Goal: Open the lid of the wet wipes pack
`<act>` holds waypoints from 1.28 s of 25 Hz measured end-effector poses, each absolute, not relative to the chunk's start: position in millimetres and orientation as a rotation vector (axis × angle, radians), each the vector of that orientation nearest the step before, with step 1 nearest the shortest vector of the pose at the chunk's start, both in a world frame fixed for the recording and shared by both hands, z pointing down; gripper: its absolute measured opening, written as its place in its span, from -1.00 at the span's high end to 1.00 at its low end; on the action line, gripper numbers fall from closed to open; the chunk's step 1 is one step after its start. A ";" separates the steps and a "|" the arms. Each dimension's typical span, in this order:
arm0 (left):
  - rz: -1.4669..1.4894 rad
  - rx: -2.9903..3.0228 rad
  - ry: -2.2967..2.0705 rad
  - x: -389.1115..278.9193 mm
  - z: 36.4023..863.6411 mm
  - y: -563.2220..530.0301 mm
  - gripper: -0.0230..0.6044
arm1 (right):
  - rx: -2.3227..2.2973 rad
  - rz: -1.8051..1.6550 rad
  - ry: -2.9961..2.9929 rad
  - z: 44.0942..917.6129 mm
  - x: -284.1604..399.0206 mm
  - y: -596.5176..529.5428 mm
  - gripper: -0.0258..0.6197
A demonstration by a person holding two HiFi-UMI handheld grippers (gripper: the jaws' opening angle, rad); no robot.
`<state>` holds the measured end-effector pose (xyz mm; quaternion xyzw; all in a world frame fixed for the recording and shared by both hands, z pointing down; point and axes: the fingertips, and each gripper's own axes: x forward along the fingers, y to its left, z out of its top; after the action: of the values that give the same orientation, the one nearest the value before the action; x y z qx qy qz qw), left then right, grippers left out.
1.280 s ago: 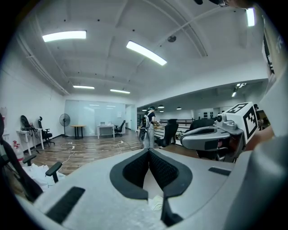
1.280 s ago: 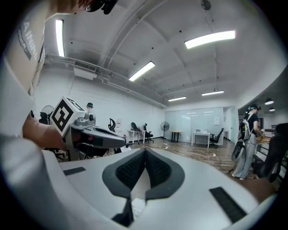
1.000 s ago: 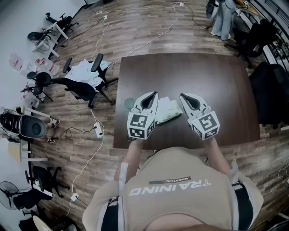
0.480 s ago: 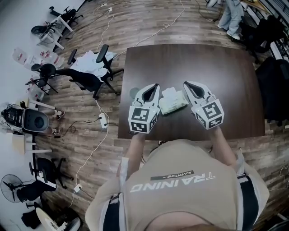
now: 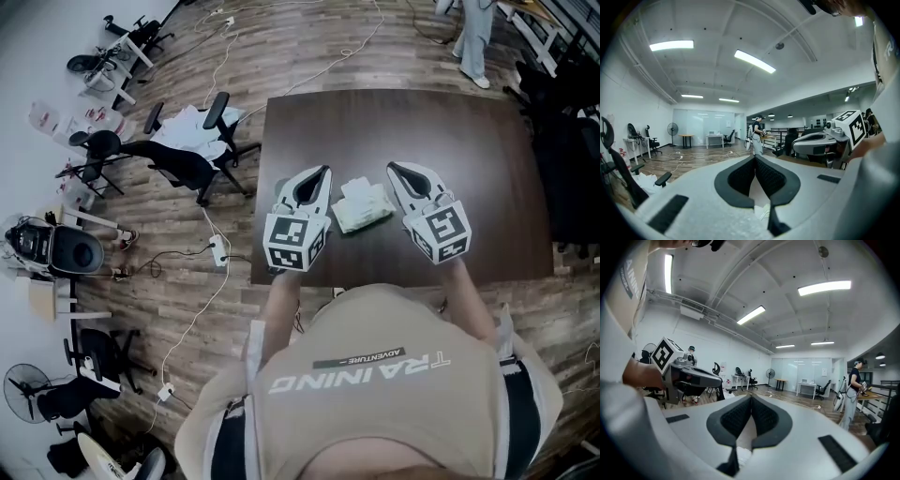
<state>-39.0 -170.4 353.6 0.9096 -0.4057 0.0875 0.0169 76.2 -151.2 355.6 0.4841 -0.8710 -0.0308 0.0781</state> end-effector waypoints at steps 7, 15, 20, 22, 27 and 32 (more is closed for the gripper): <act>0.271 2.864 -1.248 -39.0 342.0 -176.1 0.90 | 1.490 -0.098 -2.595 350.0 82.3 -151.7 0.88; 0.272 2.882 -1.235 -33.8 334.5 -182.9 0.90 | 1.478 -0.104 -2.590 346.5 83.6 -154.1 0.88; 0.282 2.877 -1.241 -35.8 337.3 -184.8 0.90 | 1.466 -0.092 -2.601 347.1 82.9 -159.6 0.88; 0.279 2.870 -1.255 -38.7 338.7 -185.5 0.90 | 1.452 -0.101 -2.602 348.6 81.0 -160.8 0.88; 0.269 2.845 -1.292 -48.5 340.3 -187.6 0.90 | 1.428 -0.093 -2.614 352.4 74.3 -163.3 0.88; 0.272 2.812 -1.294 -51.0 350.5 -188.7 0.90 | 1.433 -0.061 -2.611 360.6 76.6 -161.4 0.88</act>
<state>-51.0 -188.7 350.5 0.9047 -0.4165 0.0875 0.0172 76.6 -161.4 360.6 0.4796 -0.8735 -0.0204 0.0813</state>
